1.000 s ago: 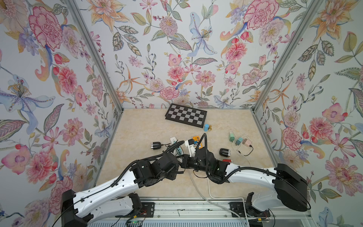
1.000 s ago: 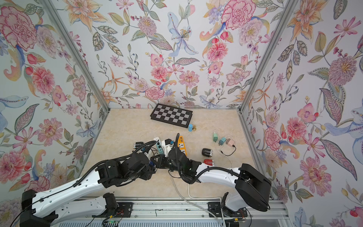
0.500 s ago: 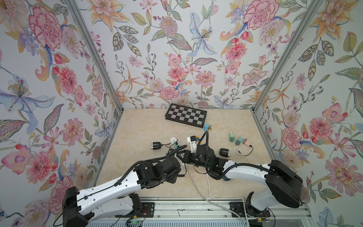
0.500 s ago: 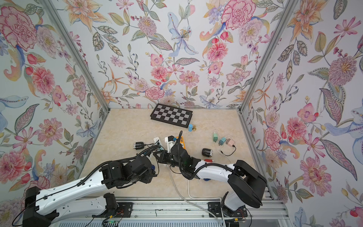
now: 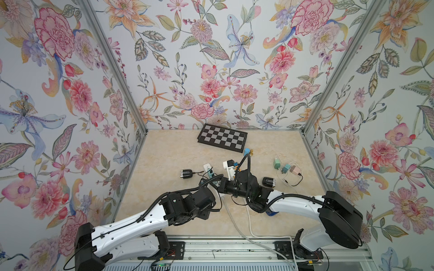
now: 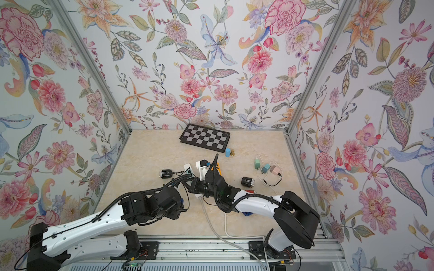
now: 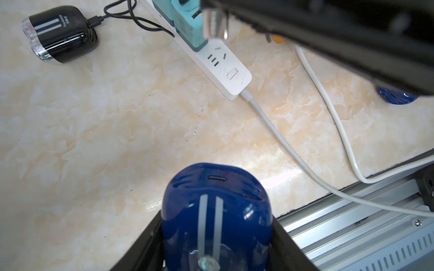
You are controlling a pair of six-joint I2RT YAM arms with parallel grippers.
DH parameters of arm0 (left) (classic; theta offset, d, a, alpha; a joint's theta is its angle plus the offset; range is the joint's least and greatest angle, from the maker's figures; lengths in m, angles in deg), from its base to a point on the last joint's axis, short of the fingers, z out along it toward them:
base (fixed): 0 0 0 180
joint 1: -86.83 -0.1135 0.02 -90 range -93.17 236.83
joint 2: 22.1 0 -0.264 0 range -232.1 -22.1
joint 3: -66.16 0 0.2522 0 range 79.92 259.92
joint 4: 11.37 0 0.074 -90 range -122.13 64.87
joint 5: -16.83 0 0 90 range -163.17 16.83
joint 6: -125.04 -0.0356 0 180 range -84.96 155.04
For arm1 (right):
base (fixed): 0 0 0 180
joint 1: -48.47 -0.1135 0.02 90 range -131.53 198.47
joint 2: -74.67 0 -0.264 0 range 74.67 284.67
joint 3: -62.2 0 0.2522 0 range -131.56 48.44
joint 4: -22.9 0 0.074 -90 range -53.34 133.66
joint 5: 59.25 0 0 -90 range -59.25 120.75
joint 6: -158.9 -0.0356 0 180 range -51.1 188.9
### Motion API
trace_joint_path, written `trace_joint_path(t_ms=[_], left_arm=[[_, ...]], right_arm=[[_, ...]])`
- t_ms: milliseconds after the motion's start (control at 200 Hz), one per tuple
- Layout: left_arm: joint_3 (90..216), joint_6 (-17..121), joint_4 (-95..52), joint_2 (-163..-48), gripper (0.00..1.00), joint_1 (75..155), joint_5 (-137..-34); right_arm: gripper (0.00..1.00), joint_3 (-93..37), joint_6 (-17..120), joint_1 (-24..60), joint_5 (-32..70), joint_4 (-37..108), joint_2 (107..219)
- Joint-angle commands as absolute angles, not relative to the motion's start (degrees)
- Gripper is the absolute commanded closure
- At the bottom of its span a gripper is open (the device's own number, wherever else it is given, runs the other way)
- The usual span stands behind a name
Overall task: Unplug the electric shaver
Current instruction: Remove the charging cable from the electric shaver, then place the charging cable at the center of the board.
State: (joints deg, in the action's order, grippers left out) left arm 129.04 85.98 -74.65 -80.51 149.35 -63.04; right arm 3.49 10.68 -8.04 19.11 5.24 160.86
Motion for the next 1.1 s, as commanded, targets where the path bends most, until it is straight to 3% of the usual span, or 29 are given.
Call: trace_joint_path(t_ms=[0, 340, 580, 750, 1096], left_arm=[[127.7, 89.51, -75.28, -78.24, 0.71, 148.93, -59.29], [124.13, 93.14, -72.94, -76.65, 0.7, 147.02, -60.17], [125.5, 92.65, -72.07, -80.04, 0.7, 146.59, -60.99], [127.31, 91.04, -72.16, -82.35, 0.71, 146.59, -61.35], [135.59, 81.92, -71.12, -91.2, 0.7, 147.44, -64.13]], right_arm=[[1.0, 4.12, 14.88, -7.74, 16.24, 7.06, 160.2], [0.97, 4.72, 25.81, -8.44, 12.31, 12.51, 164.45], [0.79, 2.55, 32.7, -10.12, 11.39, 15.79, 169.24], [0.58, 2.42, 36.04, -9.88, 13.13, 17.72, 166.59], [0.53, 6.6, 36.69, -0.4, 15.43, 26.89, 156.13]])
